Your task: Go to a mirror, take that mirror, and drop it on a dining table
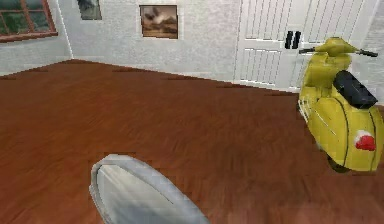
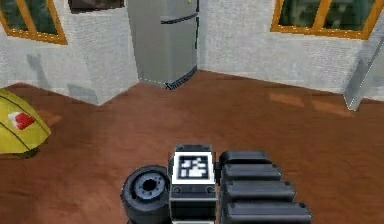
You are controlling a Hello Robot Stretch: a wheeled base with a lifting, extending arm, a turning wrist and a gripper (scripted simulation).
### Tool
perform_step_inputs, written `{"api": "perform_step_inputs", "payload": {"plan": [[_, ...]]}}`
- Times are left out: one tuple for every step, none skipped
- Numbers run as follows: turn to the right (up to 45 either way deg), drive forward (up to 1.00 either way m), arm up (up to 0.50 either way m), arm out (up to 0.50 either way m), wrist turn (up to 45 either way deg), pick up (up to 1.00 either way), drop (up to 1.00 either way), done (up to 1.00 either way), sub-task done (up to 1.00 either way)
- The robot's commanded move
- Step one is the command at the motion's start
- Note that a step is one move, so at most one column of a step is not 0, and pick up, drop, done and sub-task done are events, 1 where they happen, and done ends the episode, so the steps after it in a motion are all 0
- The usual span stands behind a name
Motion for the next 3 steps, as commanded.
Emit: {"api": "perform_step_inputs", "payload": {"plan": [[42.0,0.00,0.00,0.00,0.0,0.00,0.00,0.00,0.00],[-45.0,0.00,0.00,0.00,0.0,0.00,0.00,0.00,0.00],[-45.0,0.00,0.00,0.00,0.0,0.00,0.00,0.00,0.00]]}}
